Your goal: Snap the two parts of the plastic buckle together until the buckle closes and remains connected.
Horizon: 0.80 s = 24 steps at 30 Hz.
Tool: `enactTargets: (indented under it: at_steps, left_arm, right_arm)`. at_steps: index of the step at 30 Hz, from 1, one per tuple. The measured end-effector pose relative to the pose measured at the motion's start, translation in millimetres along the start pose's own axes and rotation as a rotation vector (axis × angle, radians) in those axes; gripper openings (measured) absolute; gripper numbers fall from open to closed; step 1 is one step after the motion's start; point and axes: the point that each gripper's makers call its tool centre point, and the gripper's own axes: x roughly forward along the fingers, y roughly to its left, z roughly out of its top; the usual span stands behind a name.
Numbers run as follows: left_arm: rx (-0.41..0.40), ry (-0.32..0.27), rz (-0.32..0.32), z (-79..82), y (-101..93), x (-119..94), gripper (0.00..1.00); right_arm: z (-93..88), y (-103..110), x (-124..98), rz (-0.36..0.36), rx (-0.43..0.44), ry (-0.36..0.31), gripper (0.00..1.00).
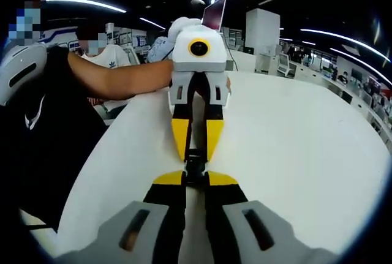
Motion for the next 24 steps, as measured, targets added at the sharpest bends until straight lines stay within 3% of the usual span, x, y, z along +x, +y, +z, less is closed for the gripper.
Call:
enactTargets:
  at_steps: [5, 19, 24]
  left_arm:
    - [0.014, 0.012, 0.003, 1.4, -6.7, 13.3, 0.09]
    - [0.003, -0.007, 0.013, 1.1, -3.8, 4.7, 0.1]
    - [0.047, -0.011, 0.025, 3.3, -1.4, 6.4, 0.12]
  right_arm:
    - [8.4, 5.0, 0.7, 0.004, -0.012, -0.005, 0.09]
    - [5.2, 10.6, -0.5, 0.009, -0.001, -0.019, 0.09]
    - [2.9, 10.2, -1.2, 0.001, 0.0, -0.017, 0.09]
